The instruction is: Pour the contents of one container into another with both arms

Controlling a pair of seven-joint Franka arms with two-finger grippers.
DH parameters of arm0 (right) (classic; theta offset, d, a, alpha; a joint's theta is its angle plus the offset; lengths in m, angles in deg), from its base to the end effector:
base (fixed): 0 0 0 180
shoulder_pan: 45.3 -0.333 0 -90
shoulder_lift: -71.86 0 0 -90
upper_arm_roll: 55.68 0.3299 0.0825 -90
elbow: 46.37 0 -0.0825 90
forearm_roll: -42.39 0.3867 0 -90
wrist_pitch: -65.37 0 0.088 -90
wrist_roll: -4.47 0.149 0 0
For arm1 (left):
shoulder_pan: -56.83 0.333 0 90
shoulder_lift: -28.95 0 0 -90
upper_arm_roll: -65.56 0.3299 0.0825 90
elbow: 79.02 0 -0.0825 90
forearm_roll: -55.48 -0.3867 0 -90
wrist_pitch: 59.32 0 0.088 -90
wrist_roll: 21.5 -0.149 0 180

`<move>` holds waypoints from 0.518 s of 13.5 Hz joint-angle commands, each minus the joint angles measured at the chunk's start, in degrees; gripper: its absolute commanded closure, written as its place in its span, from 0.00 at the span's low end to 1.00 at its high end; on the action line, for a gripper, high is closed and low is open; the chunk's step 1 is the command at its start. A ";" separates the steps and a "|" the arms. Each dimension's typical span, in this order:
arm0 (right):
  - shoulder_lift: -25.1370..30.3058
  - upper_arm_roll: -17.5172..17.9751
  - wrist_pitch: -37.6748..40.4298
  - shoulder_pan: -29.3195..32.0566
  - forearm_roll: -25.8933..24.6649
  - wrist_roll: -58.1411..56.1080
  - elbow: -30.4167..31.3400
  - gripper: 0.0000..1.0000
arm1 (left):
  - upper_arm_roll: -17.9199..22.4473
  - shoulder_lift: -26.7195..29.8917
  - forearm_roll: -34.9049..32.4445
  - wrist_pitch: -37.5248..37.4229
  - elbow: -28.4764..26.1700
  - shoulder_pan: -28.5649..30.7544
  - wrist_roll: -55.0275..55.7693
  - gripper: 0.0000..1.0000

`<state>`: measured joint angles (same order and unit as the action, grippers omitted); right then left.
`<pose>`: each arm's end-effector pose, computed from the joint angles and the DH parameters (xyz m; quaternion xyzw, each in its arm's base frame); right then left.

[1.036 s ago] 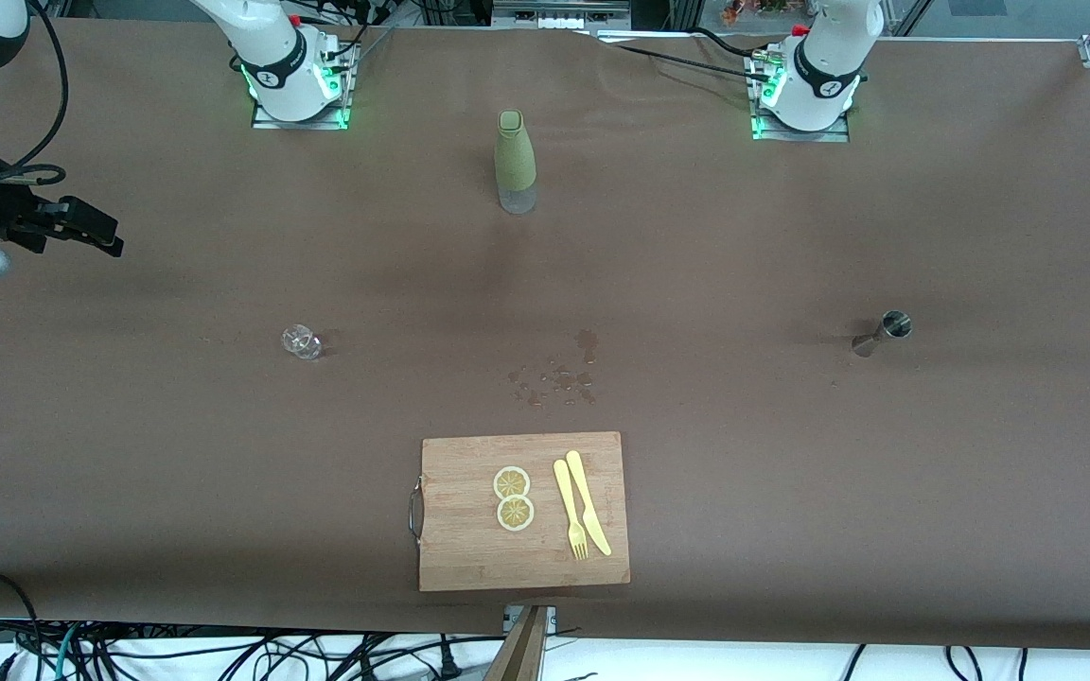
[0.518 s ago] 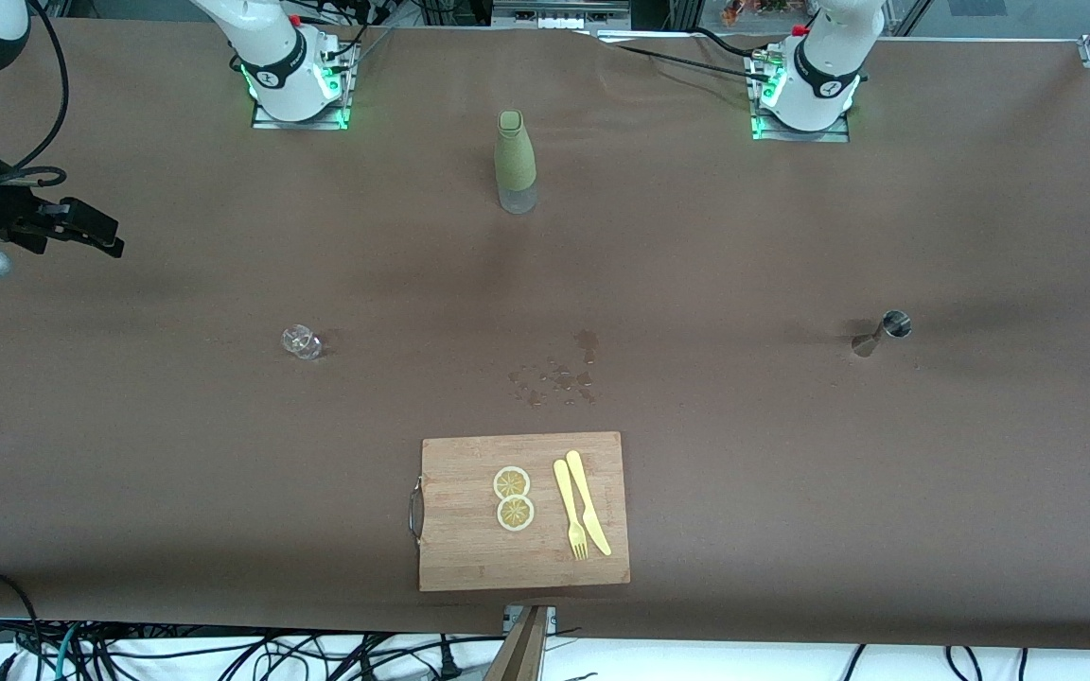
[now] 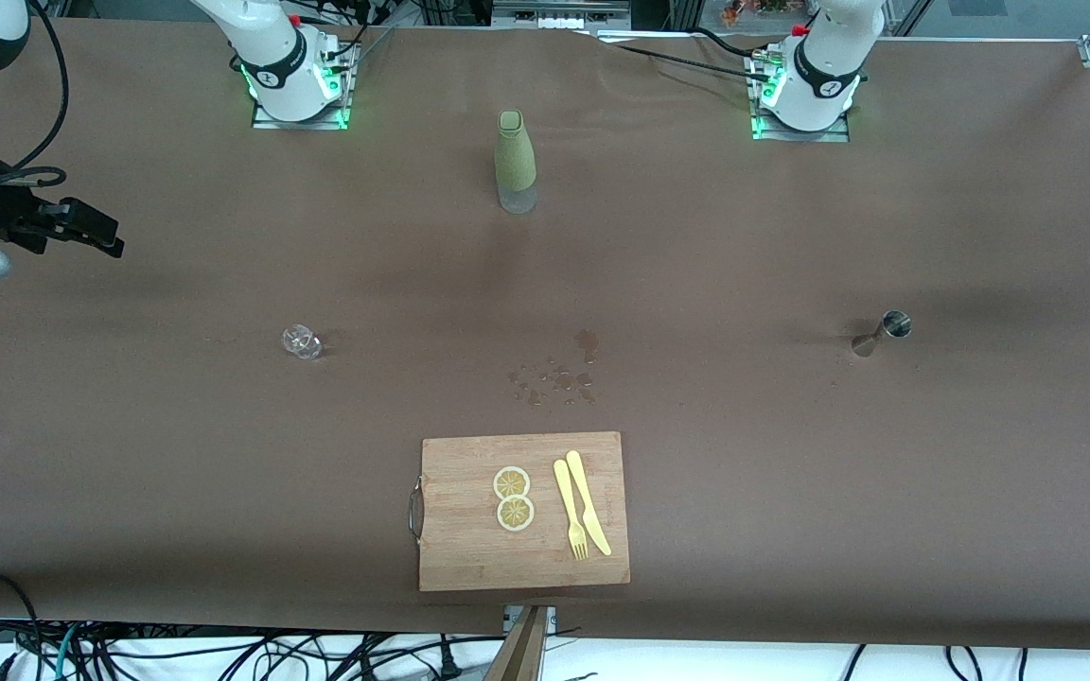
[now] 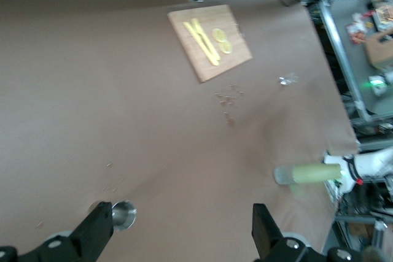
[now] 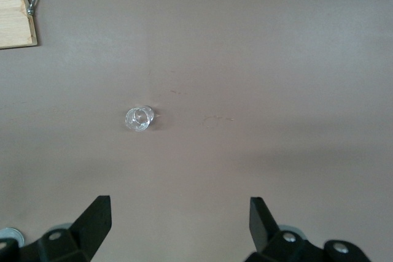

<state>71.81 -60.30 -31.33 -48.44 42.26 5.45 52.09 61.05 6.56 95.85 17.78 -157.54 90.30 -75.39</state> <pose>0.5605 -0.0148 0.5355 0.9996 -0.0213 -0.0158 0.0011 0.5950 0.2166 0.4849 0.8904 -0.2033 0.0938 0.3964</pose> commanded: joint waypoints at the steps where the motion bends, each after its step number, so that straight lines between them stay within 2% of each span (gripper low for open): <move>1: -0.48 -0.21 1.25 0.15 0.75 -1.07 -1.52 0.00 | 2.30 -0.81 4.44 -1.16 -3.03 0.37 -8.75 0.00; 5: -1.53 -0.03 3.88 -0.20 0.66 -1.94 -1.52 0.00 | 8.62 -0.81 8.75 -4.05 -7.60 -1.03 -20.18 0.00; 7: -2.84 -0.21 3.45 0.41 1.01 -11.20 -1.52 0.00 | 13.80 -1.07 9.02 -5.38 -9.45 -4.09 -28.07 0.00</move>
<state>70.75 -60.23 -28.84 -48.52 42.27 1.25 52.07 70.39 4.70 103.08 13.53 -164.29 89.33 -96.17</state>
